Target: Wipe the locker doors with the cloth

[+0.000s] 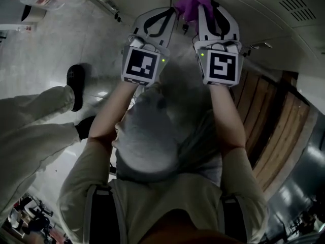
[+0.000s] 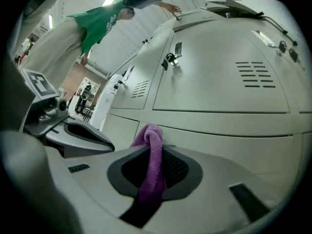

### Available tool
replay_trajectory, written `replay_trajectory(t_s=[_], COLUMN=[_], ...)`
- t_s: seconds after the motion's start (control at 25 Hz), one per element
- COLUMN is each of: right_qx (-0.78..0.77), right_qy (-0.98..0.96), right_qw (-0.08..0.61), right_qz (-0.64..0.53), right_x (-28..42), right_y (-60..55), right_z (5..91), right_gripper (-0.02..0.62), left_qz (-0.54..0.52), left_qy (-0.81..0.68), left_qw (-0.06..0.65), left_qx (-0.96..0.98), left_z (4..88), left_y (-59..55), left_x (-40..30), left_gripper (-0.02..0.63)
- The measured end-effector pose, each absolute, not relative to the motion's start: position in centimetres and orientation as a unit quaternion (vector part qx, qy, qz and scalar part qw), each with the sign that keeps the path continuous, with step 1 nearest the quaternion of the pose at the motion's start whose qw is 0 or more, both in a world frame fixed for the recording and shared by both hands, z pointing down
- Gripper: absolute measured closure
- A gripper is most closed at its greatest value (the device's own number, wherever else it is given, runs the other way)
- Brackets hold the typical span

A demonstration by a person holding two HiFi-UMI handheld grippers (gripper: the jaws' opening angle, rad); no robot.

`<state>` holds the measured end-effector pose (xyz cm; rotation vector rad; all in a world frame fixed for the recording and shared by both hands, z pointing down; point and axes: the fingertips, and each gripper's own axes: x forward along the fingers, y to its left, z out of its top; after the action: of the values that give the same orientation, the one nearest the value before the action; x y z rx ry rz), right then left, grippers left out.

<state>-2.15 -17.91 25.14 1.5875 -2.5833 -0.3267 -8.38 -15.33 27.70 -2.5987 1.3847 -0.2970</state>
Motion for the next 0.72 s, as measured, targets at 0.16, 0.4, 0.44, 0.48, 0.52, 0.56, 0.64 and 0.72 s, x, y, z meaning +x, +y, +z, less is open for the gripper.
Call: replay_trajectory(t_s=[0.16,0.4,0.44,0.48,0.52,0.56,0.64,0.72], right_qx=[0.528,0.532,0.532,0.533,0.535,0.538,0.544,0.552], right_qy=[-0.842,-0.838,-0.838,-0.837,-0.836,-0.834,-0.830,-0.824], right_qw=[0.035,0.039,0.042,0.044,0.044,0.044,0.052,0.050], right_qz=[-0.107,-0.114,-0.116,-0.117,-0.116,-0.114,-0.116,-0.115], right_x=[-2.6,-2.4,-2.3,-2.1,-1.8,-1.4,-0.3,1.0], right_y=[-18.8,-18.8,-18.8,-18.7,-18.7,-18.6,-18.4,-18.2], right_z=[25.1,24.9,24.9,24.9,24.9,24.9,24.9,24.9], right_gripper=[0.543,0.541,0.541,0.541,0.541,0.541,0.541,0.541], left_qz=[-0.099,-0.104,-0.105,-0.105,-0.106,-0.106,-0.105,-0.102], left_qy=[0.467,0.465,0.463,0.461,0.459,0.456,0.450,0.443], left_qw=[0.091,0.093,0.093,0.094,0.095,0.095,0.097,0.098], left_qx=[-0.874,-0.874,-0.875,-0.876,-0.877,-0.879,-0.882,-0.885], left_z=[28.1,28.2,28.2,28.2,28.1,28.1,28.0,27.9], left_y=[-15.6,-15.4,-15.4,-15.3,-15.2,-15.2,-15.1,-15.0], left_x=[-8.5,-8.3,-8.1,-7.9,-7.7,-7.4,-6.7,-5.9], left_gripper=[0.603,0.603,0.603,0.603,0.603,0.603,0.603,0.603])
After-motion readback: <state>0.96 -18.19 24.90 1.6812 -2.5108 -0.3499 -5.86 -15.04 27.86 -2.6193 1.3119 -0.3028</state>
